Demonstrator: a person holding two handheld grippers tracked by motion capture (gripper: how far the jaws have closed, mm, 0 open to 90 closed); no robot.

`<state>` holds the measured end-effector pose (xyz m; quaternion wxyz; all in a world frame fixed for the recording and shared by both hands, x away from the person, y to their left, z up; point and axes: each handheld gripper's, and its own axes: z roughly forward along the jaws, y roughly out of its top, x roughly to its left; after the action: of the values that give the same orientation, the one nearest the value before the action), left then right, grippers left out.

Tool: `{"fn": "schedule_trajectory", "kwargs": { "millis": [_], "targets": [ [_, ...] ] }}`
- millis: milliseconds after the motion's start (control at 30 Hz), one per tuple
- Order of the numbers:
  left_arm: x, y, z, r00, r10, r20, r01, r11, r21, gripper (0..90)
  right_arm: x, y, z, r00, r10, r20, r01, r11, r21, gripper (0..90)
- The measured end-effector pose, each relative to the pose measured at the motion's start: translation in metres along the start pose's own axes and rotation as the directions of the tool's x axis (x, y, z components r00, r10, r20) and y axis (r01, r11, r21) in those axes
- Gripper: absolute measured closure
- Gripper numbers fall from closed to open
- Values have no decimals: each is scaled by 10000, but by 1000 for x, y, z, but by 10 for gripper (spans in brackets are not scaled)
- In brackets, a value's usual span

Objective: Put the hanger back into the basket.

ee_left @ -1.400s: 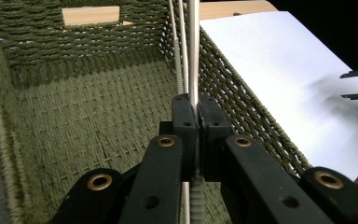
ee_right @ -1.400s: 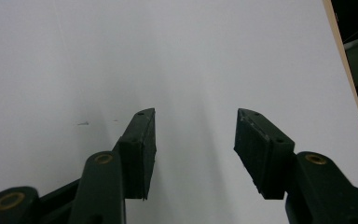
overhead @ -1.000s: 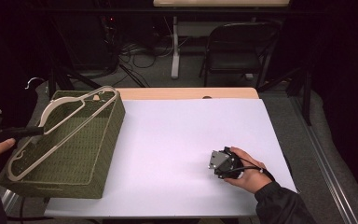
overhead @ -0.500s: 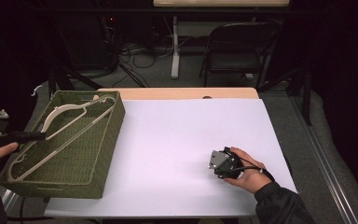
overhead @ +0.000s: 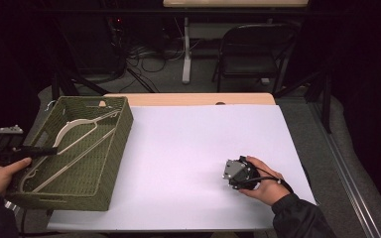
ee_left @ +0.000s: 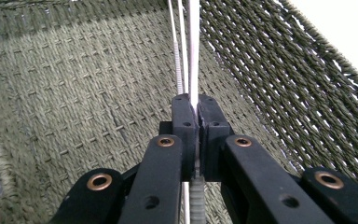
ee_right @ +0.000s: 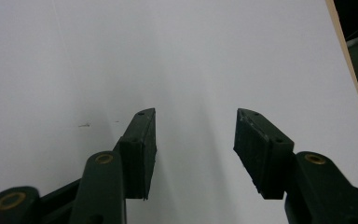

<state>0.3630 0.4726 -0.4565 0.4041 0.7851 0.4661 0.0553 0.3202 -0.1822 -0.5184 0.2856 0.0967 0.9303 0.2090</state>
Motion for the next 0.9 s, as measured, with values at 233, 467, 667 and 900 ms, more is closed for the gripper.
{"fn": "schedule_trajectory", "kwargs": {
  "millis": [233, 467, 667, 900],
  "targets": [
    [-1, -1, 0, 9999, 129, -103, -128, 9999, 92, 877, -1, 0, -1, 10000, -13, 9, 13, 10000, -18, 489],
    [5, -9, 1, 9953, -590, -771, 573, 9981, -241, 830, -1, -1, -3, 10000, 62, 35, -62, 10000, -42, 488],
    [2, -6, -11, 9852, -906, -1452, 756, 9915, -1062, 616, 0, -1, -5, 9999, 108, 35, -107, 9999, -100, 484],
    [-11, 2, -23, 9817, -628, -1799, 368, 9888, -1447, 509, 1, -2, -6, 9998, 200, 17, -200, 9997, -173, 467]
  ]
}}
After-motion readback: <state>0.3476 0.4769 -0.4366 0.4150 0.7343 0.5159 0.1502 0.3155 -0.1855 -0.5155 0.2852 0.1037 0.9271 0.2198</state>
